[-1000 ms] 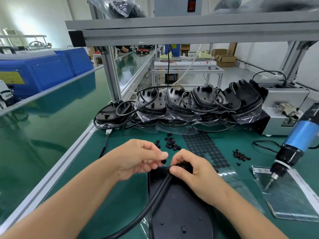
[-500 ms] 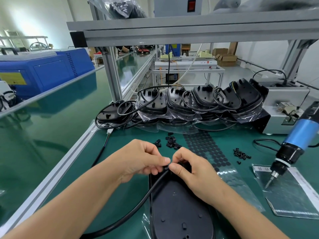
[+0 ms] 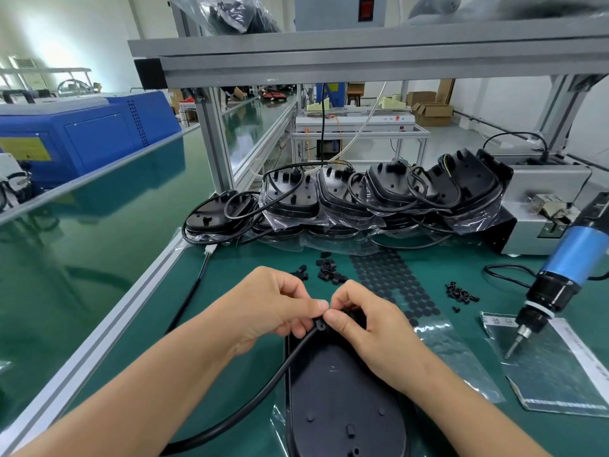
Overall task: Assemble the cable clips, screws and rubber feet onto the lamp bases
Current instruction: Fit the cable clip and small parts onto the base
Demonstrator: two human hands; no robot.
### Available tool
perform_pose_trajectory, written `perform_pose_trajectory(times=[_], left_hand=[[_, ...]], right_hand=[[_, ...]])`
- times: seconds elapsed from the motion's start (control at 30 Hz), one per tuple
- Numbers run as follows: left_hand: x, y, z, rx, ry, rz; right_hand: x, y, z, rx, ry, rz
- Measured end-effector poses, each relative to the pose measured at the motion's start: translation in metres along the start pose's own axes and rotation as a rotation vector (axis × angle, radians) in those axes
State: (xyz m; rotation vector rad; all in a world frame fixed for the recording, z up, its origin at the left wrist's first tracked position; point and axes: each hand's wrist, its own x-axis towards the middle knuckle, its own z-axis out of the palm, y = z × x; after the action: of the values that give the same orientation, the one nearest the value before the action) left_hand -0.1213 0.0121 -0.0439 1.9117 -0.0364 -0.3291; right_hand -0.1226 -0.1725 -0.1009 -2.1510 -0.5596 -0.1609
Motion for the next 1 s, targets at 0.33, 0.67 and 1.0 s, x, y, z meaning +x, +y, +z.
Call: perform_pose_trajectory(times=[0.33,0.67,1.0], left_hand=[[-0.015,0.003,-0.003,0.349,-0.066,0.081],[-0.011,-0.006,-0.005,0.651,0.083,0.356],[0.003,-0.019,-0.016,0.251,-0.058,0.218]], right_hand=[[0.000,0.001,0.002,0.048,0.028,0.000],[0.000,0.003,-0.006,0.121,-0.088,-0.027],[0.004,-0.004,-0.002,0.098,-0.031,0.019]])
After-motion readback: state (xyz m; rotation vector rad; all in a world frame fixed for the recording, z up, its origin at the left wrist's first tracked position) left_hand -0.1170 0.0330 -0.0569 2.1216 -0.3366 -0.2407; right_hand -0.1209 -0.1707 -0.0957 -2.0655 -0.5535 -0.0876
